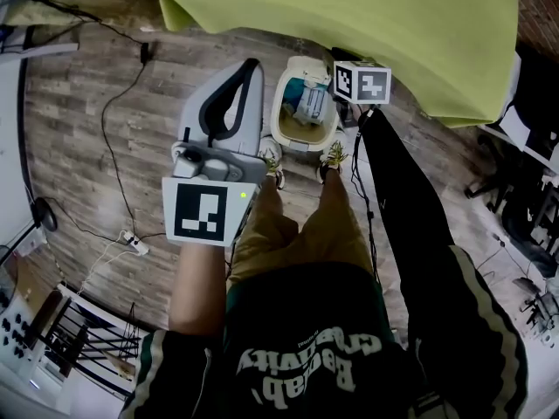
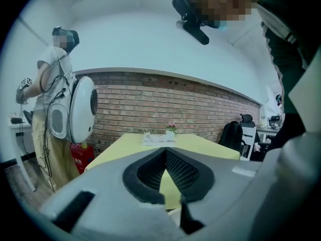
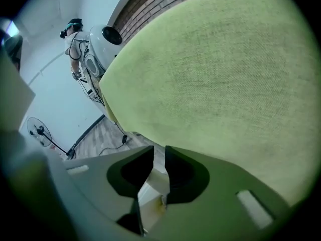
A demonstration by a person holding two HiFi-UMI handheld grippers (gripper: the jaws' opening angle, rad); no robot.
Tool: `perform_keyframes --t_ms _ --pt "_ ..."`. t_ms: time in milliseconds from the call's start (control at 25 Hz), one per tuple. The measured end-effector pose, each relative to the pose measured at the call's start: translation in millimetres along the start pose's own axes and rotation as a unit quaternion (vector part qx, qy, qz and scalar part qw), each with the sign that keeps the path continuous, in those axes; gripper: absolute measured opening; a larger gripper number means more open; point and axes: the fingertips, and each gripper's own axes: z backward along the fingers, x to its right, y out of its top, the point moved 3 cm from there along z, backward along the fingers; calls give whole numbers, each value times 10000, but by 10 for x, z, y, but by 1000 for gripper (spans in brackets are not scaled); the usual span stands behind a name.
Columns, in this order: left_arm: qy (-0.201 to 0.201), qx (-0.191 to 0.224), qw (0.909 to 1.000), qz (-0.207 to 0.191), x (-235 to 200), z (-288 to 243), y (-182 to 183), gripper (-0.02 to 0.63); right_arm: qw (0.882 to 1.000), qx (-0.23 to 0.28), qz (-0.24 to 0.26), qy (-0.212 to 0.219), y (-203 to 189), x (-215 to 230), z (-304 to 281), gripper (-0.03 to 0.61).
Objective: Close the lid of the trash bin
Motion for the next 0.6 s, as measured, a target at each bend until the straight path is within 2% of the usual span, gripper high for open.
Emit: perform_keyframes --t_ms 280,600 --pt "-2 -9 10000 56 -37 23 -41 8 10000 -53 -5 -21 -53 -15 27 83" --pt "-87 -23 9999 111 -39 17 -98 8 9997 -22 -236 -30 -224 -101 104 83"
